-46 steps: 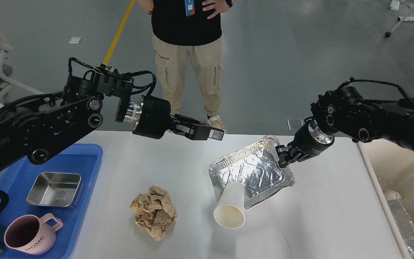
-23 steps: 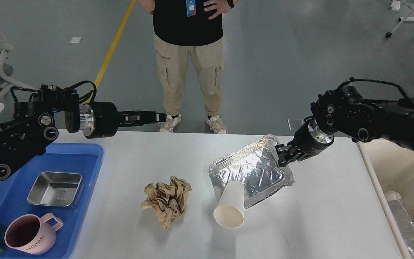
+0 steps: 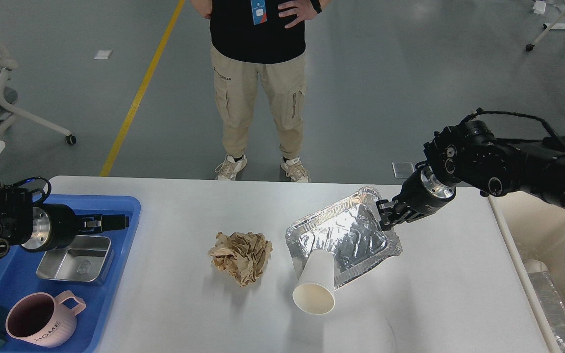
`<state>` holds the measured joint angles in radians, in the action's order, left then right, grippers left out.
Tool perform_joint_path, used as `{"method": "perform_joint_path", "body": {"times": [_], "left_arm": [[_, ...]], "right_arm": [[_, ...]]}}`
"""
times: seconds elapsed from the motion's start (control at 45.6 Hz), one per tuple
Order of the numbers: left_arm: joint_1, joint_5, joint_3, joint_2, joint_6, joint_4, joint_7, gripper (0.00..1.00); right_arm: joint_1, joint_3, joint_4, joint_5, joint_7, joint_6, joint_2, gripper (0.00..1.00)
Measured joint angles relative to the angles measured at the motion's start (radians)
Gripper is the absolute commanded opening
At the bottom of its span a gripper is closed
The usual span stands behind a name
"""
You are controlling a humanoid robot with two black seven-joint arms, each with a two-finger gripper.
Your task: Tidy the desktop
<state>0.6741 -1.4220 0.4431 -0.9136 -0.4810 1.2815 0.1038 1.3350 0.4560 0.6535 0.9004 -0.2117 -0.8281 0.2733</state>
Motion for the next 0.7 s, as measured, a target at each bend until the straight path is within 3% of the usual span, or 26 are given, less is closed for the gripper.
{"method": "perform_joint_path", "body": {"times": [0.307,0.482,0.702], "left_arm": [[-0.003,-0.242,-0.055,-0.176,-0.032,0.25,-0.02,0.92],[-0.002,-0.299,-0.048,-0.293,-0.036,0.333,-0.024,0.92],[0.001,-0.255,-0.019,-0.447,-0.036,0.403,-0.086,0.92]], "right_arm": [[0.002,-0.001,0.001,0.0,0.0,0.001,0.0,0.0],[0.003,-0.001,-0.001,0.0,0.0,0.001,0.0,0.0],[0.004,-0.002,-0.001,0.0,0.0,0.002,0.002,0.0]]}}
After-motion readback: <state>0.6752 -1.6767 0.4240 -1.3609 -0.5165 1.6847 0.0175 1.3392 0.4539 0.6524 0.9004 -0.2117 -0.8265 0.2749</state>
